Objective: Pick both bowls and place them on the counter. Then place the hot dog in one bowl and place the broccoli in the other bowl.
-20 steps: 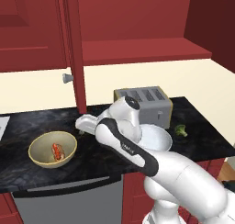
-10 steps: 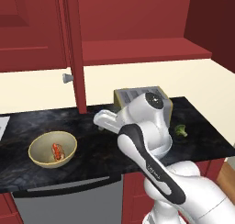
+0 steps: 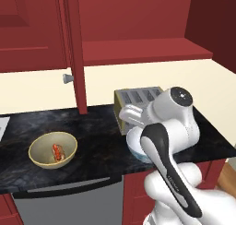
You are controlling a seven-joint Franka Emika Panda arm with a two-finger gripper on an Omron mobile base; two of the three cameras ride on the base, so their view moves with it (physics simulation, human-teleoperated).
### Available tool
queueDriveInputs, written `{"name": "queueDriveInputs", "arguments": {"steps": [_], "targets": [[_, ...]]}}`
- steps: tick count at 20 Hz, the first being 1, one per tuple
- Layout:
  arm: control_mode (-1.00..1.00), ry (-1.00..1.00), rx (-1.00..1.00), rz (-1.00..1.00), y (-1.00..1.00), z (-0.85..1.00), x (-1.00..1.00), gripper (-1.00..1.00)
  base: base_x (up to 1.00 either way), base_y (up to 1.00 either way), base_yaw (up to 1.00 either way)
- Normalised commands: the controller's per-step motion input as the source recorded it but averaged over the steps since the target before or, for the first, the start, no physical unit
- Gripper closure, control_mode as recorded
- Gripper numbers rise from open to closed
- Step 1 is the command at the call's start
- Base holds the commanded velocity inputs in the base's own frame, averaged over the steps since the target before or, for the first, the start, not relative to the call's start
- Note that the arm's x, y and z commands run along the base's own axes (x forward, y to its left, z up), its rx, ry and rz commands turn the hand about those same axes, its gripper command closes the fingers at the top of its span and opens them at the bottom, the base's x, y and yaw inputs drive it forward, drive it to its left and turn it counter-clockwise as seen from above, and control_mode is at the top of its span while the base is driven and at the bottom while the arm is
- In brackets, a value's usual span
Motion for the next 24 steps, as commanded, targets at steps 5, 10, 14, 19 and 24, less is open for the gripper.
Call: {"name": "queueDriveInputs", "arguments": {"steps": [5, 10, 14, 19, 24], "targets": [[-1.0, 0.0, -0.1, -0.01, -0.82, 0.32, -0.16, -1.0, 0.0, 0.0, 0.0], [-1.0, 0.0, -0.11, 0.0, -0.84, 0.15, -0.21, -1.0, 0.0, 0.0, 0.0], [-1.0, 0.02, -0.15, 0.0, -0.78, 0.0, -0.26, -1.0, 0.0, 0.0, 0.0], [-1.0, 0.04, -0.17, 0.0, -0.79, 0.0, -0.29, -1.0, 0.0, 0.0, 0.0], [-1.0, 0.05, -0.17, 0.0, -0.73, 0.0, -0.25, -1.0, 0.0, 0.0, 0.0]]}}
